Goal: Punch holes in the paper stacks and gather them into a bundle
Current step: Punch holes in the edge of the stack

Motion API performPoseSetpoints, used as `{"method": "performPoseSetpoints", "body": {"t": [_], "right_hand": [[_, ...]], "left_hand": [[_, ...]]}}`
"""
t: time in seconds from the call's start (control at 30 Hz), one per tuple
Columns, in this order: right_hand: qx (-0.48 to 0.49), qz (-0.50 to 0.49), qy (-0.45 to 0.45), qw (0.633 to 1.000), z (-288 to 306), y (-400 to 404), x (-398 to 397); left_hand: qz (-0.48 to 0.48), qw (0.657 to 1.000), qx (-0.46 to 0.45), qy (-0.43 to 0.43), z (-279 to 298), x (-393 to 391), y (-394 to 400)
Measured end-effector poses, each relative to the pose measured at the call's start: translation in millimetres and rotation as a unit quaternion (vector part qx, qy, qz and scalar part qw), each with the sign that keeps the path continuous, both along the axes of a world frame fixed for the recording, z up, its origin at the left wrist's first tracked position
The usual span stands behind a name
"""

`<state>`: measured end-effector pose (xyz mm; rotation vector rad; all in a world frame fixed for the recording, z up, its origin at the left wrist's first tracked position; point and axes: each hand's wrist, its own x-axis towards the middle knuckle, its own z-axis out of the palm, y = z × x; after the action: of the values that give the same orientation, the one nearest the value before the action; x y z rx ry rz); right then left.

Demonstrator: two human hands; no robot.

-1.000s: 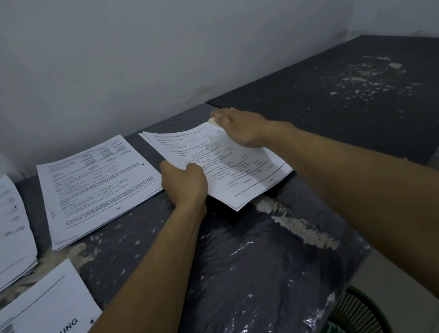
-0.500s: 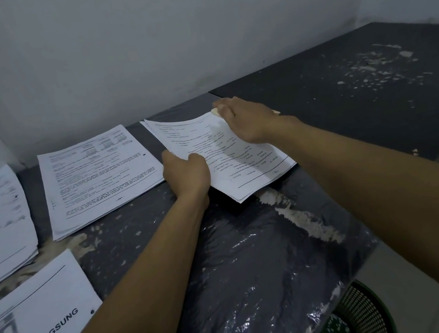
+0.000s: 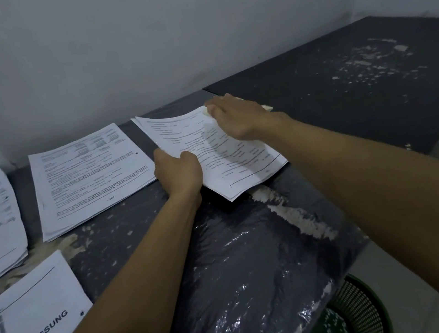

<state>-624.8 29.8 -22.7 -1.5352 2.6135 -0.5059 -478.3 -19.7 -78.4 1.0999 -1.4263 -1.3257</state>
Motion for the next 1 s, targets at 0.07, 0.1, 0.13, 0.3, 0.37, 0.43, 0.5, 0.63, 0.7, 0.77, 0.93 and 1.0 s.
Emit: {"method": "performPoseSetpoints", "body": {"t": [0.07, 0.1, 0.13, 0.3, 0.37, 0.43, 0.5, 0.63, 0.7, 0.77, 0.93, 1.0], "right_hand": [[-0.031, -0.011, -0.069, 0.997, 11.5, 2.4, -0.3], [-0.045, -0.02, -0.102, 0.994, 15.8, 3.5, -1.0], [-0.058, -0.026, -0.124, 0.99, 19.3, 4.5, -2.5], [-0.097, -0.048, -0.192, 0.975, 26.7, 4.0, -10.8], [-0.105, -0.062, -0.224, 0.967, 29.4, 4.2, -10.2], [-0.115, -0.067, -0.247, 0.96, 30.8, 4.5, -10.3], [-0.122, -0.063, -0.255, 0.957, 30.6, 4.0, -10.8], [-0.122, -0.073, -0.269, 0.952, 30.4, 2.8, -12.0], [-0.121, -0.077, -0.279, 0.949, 31.1, 2.0, -12.4], [-0.12, -0.075, -0.29, 0.947, 30.7, 1.9, -12.2], [-0.166, -0.09, -0.328, 0.926, 35.0, 3.7, -8.6], [-0.192, -0.115, -0.305, 0.926, 36.6, 1.6, -3.5]], "left_hand": [[-0.002, 1.0, 0.002, 0.004, -0.2, 0.9, 0.2], [-0.003, 1.0, 0.002, 0.005, -0.2, 1.4, -0.2], [-0.003, 1.0, 0.002, 0.006, -0.3, 1.5, -0.2], [-0.006, 1.0, 0.001, 0.007, 0.4, 3.0, 2.0], [-0.009, 1.0, 0.007, 0.01, 1.1, 4.7, 3.0], [-0.015, 1.0, 0.014, 0.011, 2.5, 6.4, 3.0], [-0.018, 1.0, 0.021, 0.009, 3.7, 8.4, 2.8], [-0.019, 1.0, 0.015, 0.003, 8.6, 12.5, 4.6], [-0.02, 1.0, 0.0, -0.007, 12.5, 16.7, 3.8], [-0.015, 1.0, -0.016, -0.018, 16.4, 24.5, 0.3], [-0.005, 0.999, -0.044, -0.028, 22.2, 58.8, -13.2], [0.0, 0.998, -0.055, -0.033, 25.4, 75.0, -18.2]]}}
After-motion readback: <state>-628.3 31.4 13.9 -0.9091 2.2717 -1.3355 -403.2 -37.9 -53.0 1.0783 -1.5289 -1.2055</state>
